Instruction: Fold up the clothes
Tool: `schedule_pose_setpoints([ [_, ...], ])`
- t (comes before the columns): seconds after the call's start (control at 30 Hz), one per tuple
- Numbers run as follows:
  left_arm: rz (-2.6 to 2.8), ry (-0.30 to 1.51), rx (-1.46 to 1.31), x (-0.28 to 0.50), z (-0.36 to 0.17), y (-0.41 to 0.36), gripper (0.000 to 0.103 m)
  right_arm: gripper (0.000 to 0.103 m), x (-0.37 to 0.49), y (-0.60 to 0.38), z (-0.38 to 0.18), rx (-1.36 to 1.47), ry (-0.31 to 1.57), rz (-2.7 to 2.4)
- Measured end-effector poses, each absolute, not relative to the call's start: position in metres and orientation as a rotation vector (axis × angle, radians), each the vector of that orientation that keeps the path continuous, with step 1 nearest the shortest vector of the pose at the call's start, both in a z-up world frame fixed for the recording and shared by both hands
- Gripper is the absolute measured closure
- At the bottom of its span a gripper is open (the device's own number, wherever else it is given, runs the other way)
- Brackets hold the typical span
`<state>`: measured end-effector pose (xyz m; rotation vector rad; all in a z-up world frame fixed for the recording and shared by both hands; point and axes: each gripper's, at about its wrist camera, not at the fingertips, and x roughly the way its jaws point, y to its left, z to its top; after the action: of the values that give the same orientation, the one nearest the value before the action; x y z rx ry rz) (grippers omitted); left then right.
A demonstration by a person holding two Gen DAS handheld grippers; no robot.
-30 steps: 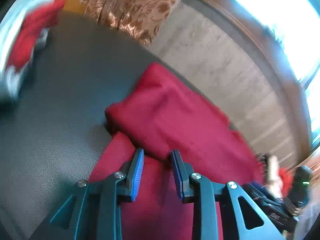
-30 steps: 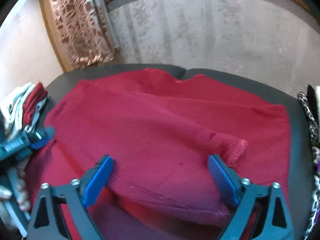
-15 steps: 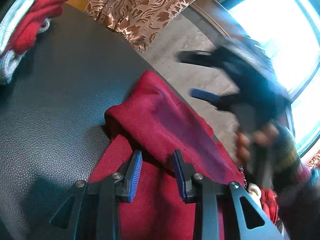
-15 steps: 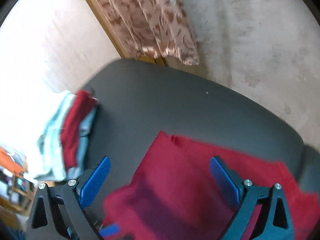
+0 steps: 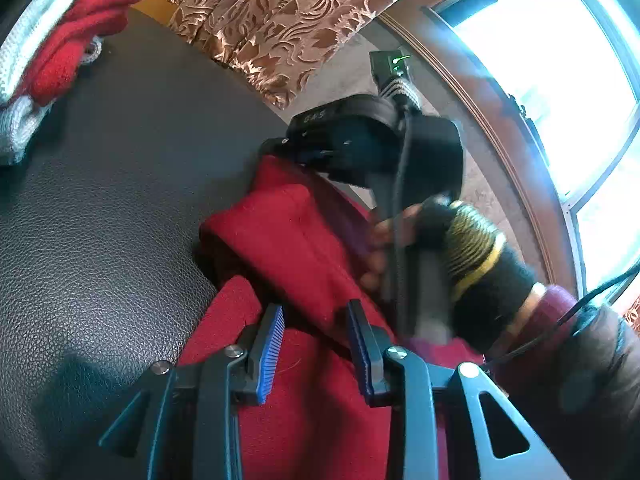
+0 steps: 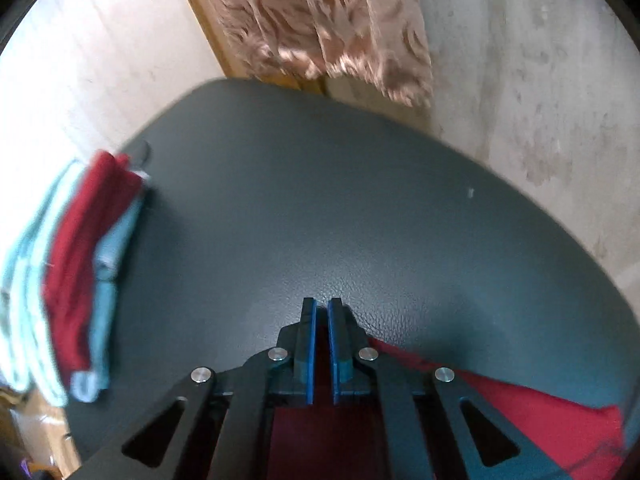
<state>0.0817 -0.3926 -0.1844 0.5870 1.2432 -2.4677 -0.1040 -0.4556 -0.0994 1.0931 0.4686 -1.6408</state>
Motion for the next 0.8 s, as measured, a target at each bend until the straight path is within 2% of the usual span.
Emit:
schedule_pose_setpoints([
  [0.07,-2.468,1.244,0.586,0.082,-0.183,-0.393,0.072,0.093,-0.109,-0.444,-0.090,1.081,0.413,-1.660],
  [0.13,-2.468,1.243,0.587,0.083,-0.181,-0.393,0.072,0.093,-0.106,-0.426,-0.070,1.030,0.397,-1.660],
  [0.27,-2.466,1.240,0.590,0.083,-0.178,-0.394,0.072,0.091,-0.092,-0.395,-0.050,1.014,0.434,-1.584],
  [0.43,-2.466,1.233,0.592,0.085,-0.174,-0.395,0.072,0.090,-0.070,-0.391,-0.082,1.106,0.622,-1.519],
  [0.53,-2.466,1.228,0.594,0.083,-0.175,-0.396,0.072,0.090,-0.067,-0.416,-0.088,1.055,0.546,-1.559],
  [0.73,-2.466,1.222,0.599,0.078,-0.175,-0.400,0.072,0.089,-0.055,-0.424,-0.093,0.912,0.607,-1.648],
  [0.8,-2.467,1.223,0.599,0.078,-0.175,-0.400,0.072,0.083,-0.056,-0.403,-0.081,0.940,0.571,-1.631],
])
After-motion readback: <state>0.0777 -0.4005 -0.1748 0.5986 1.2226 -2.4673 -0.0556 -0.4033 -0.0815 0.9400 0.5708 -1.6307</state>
